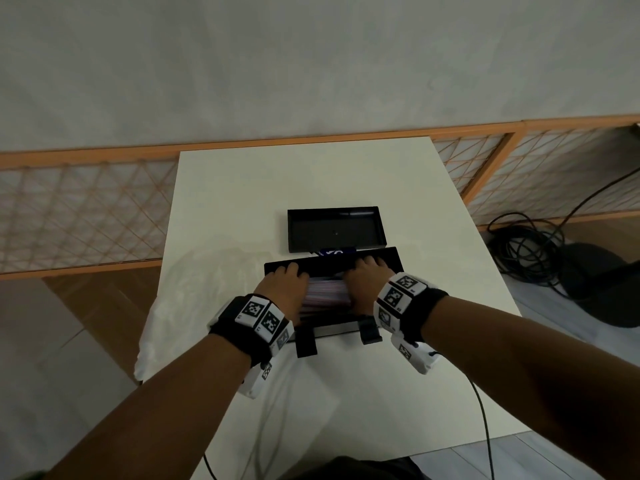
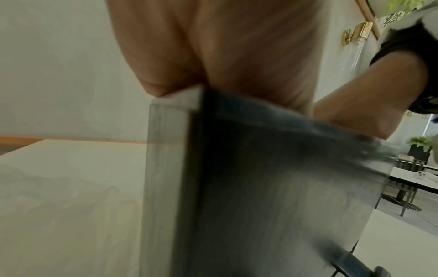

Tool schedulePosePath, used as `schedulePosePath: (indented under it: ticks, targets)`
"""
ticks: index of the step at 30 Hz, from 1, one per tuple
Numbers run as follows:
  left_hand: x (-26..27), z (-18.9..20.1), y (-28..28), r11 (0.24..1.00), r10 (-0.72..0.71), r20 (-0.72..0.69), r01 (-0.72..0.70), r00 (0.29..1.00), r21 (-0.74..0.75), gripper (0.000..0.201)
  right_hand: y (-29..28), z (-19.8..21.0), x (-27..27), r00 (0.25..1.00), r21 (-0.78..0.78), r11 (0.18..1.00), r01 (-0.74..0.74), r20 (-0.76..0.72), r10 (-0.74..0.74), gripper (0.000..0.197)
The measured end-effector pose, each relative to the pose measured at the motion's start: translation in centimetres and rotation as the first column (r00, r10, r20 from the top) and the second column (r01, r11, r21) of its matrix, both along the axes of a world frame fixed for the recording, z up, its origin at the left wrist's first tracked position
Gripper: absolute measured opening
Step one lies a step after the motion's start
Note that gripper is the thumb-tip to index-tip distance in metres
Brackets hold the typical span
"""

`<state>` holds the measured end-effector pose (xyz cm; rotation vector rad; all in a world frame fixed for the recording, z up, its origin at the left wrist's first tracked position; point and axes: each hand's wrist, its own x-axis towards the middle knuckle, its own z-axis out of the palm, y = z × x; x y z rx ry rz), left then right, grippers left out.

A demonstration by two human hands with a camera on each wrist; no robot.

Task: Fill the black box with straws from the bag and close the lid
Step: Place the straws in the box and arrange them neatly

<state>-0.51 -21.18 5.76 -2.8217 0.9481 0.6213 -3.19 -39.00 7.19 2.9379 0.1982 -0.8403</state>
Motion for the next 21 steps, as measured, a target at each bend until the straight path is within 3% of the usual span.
schedulePosePath:
  ticks: [4, 8, 12, 17, 21]
  targets:
    - [0.0, -0.1, 0.1, 1.000, -0.010, -0.004, 0.009, 1.000, -0.028, 0.067, -0.6, 0.5, -0.2, 0.999, 0.154, 0.987, 0.051, -0.018, -0.049, 0.056]
    - [0.0, -0.1, 0.3, 0.999, -0.017, 0.009, 0.017, 1.000, -0.030, 0.069, -0.3, 0.7, 0.8, 0.993, 0.131, 0.988, 0.077, -0.094, -0.065, 0.063]
    - [0.1, -0.1, 0.4, 1.000, -0.027, 0.007, 0.027, 1.000, -0.003, 0.072, 0.2, 0.4, 1.3, 0.977, 0.108, 0.990, 0.094, -0.202, -0.070, 0.054]
    - [-0.1, 0.0, 0.3, 0.999, -0.038, 0.017, 0.039, 0.999, -0.011, 0.071, 0.0, 0.3, 0.9, 0.982, 0.160, 0.982, 0.104, -0.176, -0.075, 0.048]
    - [-0.3, 0.3, 0.5, 0.999, -0.033, 0.023, 0.033, 0.999, -0.013, 0.072, 0.0, 1.0, 0.9, 0.993, 0.140, 0.990, 0.030, -0.113, -0.014, 0.060]
